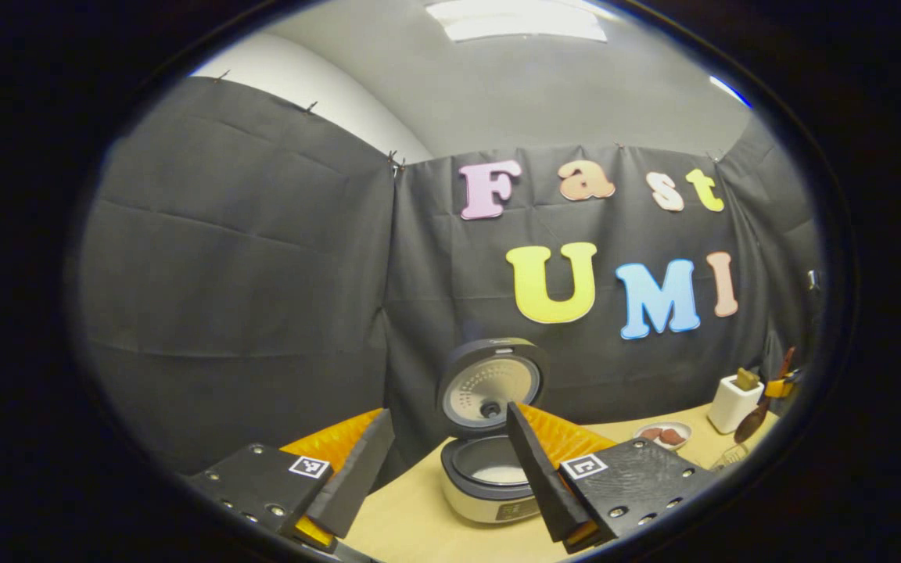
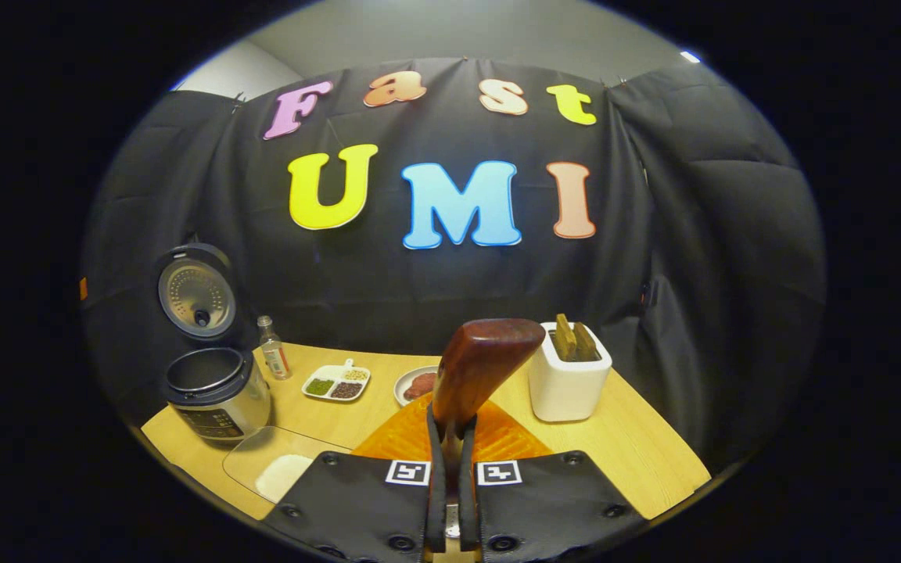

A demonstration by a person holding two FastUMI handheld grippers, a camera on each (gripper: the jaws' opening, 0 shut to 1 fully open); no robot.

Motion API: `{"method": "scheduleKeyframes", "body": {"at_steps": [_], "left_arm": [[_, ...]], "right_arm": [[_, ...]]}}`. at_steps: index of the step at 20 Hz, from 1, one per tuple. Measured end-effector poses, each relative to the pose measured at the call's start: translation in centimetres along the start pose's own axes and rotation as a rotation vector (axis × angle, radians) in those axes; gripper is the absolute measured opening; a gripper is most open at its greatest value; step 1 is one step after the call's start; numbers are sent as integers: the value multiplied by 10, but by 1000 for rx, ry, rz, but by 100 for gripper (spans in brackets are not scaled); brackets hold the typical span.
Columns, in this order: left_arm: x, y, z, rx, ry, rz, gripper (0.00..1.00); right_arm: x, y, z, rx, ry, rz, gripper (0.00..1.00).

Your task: Close the left gripper, press the button to open the rice cooker; take a wooden spoon from the chopstick holder with the right hand, scoop a spoonful of rice and pour it into the rice cooker, then put the wooden spoon back into the chopstick holder.

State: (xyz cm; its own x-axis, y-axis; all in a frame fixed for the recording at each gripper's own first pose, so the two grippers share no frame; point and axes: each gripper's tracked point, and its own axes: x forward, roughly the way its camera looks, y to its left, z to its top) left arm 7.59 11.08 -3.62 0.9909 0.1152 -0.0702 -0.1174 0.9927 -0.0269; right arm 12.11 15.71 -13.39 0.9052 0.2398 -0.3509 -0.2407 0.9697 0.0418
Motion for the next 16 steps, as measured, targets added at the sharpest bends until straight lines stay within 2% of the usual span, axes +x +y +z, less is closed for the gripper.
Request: {"method": "scheduleKeyframes", "body": {"at_steps": [2,3,4,5,6,8,9,11,12,13,15,16], "left_arm": [[7,4,-4,0,3,-10,87],[10,6,-6,1,5,-13,87],[14,10,-9,4,8,-15,87],[19,13,-11,6,13,-18,87],[21,15,-14,6,17,-20,87],[27,22,-18,6,23,-24,87],[30,27,-21,8,27,-23,87],[35,37,-24,12,30,-17,87],[37,42,-25,12,31,-14,91],[41,47,-25,11,32,-11,87],[42,58,-30,14,36,2,91],[43,61,-32,15,38,10,87]], "right_arm": [[0,24,1,-38,-7,21,8],[0,40,0,-59,-11,37,5],[0,55,-2,-80,-14,56,8],[2,70,-7,-105,-12,73,5],[4,83,-13,-130,-5,86,8],[8,107,-28,-163,15,114,5],[11,117,-36,-174,27,123,8],[18,129,-51,-203,49,125,5],[22,134,-58,-221,57,122,8],[28,137,-66,-243,64,118,8],[38,143,-83,-293,79,109,5],[44,146,-92,-315,86,104,5]]}}
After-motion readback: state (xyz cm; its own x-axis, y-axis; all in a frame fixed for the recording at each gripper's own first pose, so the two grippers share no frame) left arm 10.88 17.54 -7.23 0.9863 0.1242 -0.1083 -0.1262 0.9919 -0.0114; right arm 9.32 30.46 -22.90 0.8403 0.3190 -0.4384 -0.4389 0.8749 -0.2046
